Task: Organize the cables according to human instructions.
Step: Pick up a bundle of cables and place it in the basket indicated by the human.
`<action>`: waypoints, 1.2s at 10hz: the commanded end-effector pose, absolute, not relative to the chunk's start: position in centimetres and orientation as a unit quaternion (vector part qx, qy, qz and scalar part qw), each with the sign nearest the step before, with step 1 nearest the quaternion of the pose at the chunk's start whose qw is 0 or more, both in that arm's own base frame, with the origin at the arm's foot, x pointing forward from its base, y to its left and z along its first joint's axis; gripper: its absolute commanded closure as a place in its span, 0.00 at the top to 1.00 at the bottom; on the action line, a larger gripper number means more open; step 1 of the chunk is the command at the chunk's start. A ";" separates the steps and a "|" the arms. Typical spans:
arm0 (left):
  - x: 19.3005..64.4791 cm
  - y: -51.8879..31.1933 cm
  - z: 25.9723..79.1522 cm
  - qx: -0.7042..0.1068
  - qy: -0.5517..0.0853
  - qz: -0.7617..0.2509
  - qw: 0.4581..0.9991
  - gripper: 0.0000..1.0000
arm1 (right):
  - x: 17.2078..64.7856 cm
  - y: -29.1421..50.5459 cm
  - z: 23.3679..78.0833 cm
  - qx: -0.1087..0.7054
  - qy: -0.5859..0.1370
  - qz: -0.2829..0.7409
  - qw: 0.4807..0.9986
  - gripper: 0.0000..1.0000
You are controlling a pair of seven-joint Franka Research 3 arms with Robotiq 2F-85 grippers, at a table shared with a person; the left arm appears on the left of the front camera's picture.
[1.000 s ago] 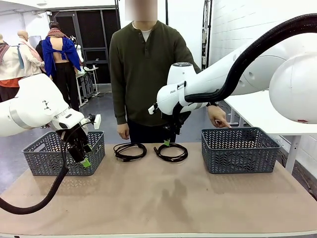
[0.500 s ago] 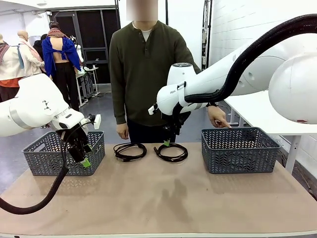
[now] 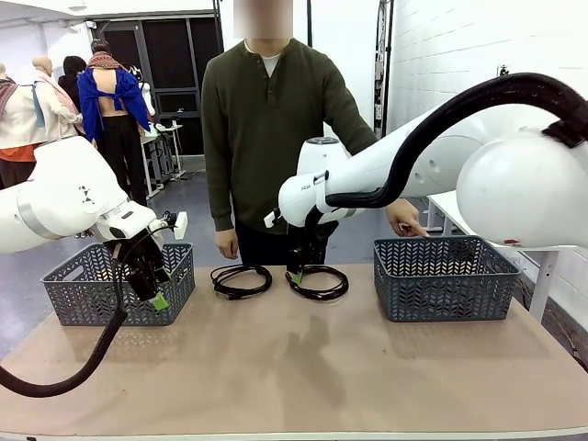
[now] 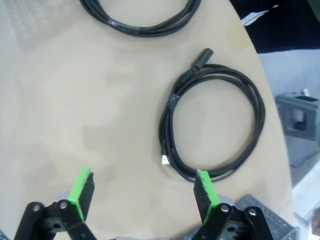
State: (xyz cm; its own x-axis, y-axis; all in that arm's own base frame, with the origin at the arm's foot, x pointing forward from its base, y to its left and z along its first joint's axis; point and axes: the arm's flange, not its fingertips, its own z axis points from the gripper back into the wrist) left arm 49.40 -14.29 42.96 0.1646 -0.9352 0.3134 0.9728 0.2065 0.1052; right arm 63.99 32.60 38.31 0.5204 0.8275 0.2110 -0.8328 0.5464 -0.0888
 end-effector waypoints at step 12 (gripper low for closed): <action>49.4 -14.3 43.3 -0.062 -0.152 -0.627 0.762 1.00 | 71.2 34.7 33.4 0.026 -0.055 0.503 0.862 1.00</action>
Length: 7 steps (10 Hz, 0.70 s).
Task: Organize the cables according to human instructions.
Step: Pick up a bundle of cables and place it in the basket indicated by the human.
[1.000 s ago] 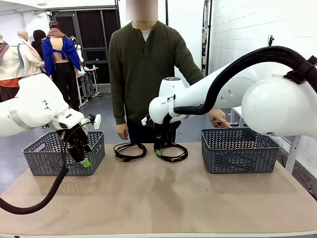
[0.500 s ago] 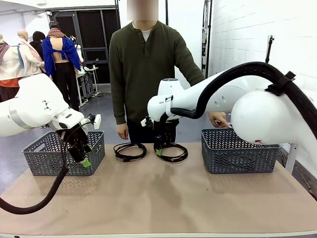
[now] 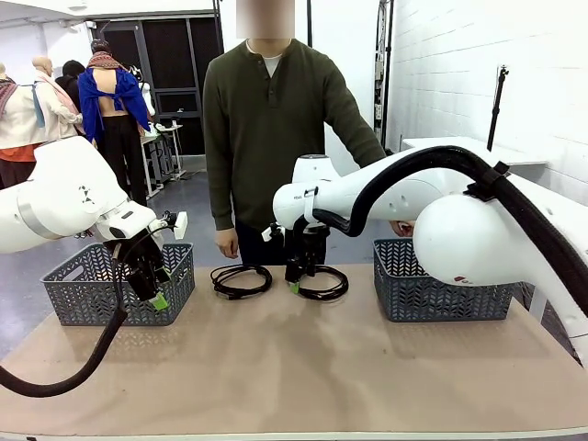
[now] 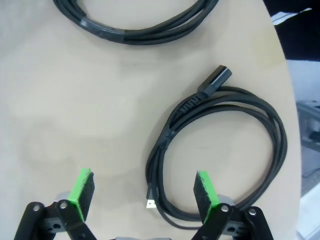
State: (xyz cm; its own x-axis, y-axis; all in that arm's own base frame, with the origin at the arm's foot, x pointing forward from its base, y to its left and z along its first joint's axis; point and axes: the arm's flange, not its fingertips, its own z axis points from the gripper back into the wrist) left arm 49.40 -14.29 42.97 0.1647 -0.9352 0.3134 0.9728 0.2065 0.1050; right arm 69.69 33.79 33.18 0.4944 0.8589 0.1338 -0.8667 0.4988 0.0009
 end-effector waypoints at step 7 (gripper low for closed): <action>49.4 -14.3 43.3 -0.062 -0.152 -0.627 0.762 1.00 | 72.5 35.5 31.3 0.006 -0.063 0.495 0.867 1.00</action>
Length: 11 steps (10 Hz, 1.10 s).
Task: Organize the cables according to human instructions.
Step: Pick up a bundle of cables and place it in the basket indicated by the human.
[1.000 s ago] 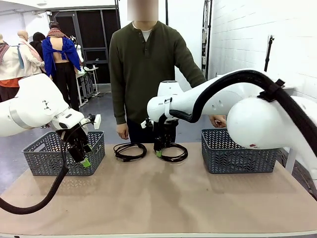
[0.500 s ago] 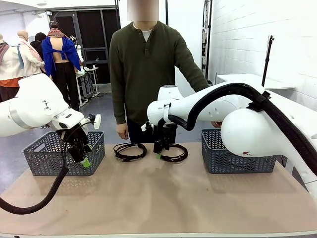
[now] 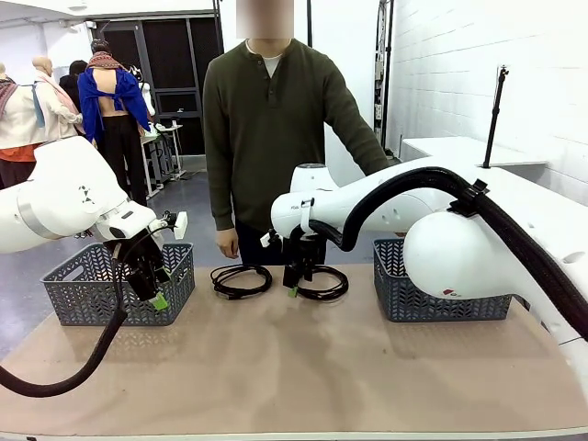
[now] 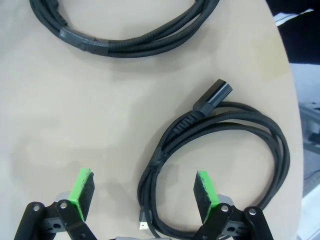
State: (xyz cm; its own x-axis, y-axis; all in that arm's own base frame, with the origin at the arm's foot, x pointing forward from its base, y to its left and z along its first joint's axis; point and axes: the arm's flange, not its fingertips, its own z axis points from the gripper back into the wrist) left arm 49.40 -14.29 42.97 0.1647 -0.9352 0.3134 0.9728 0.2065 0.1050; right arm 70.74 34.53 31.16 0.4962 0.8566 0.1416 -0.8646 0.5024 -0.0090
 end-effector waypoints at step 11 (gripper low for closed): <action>49.4 -14.3 43.3 -0.062 -0.152 -0.627 0.762 1.00 | 73.7 35.4 30.3 0.034 -0.060 0.490 0.869 0.15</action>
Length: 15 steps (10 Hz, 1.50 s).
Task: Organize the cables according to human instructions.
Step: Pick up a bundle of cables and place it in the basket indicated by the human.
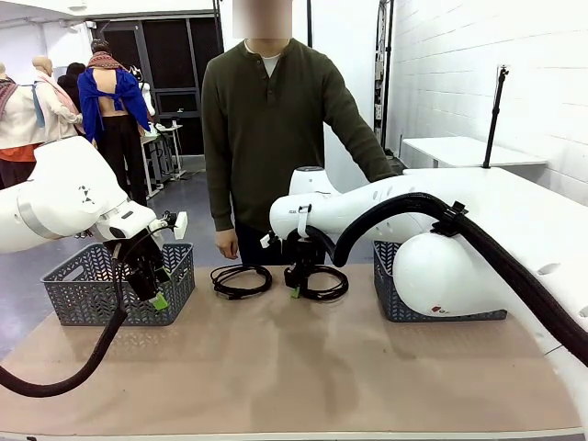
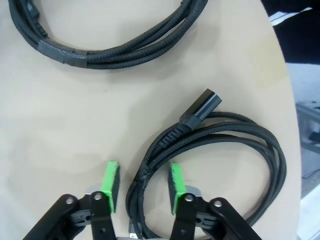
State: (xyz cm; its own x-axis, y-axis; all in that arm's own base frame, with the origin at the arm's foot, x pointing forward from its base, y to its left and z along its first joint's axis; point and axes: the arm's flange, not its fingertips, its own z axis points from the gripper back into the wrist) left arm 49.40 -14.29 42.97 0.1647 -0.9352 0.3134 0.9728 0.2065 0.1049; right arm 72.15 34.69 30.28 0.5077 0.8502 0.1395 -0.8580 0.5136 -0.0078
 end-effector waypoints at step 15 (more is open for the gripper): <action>49.4 -14.3 43.3 -0.062 -0.152 -0.627 0.762 1.00 | 67.0 32.1 42.4 0.024 -0.058 0.478 0.876 0.00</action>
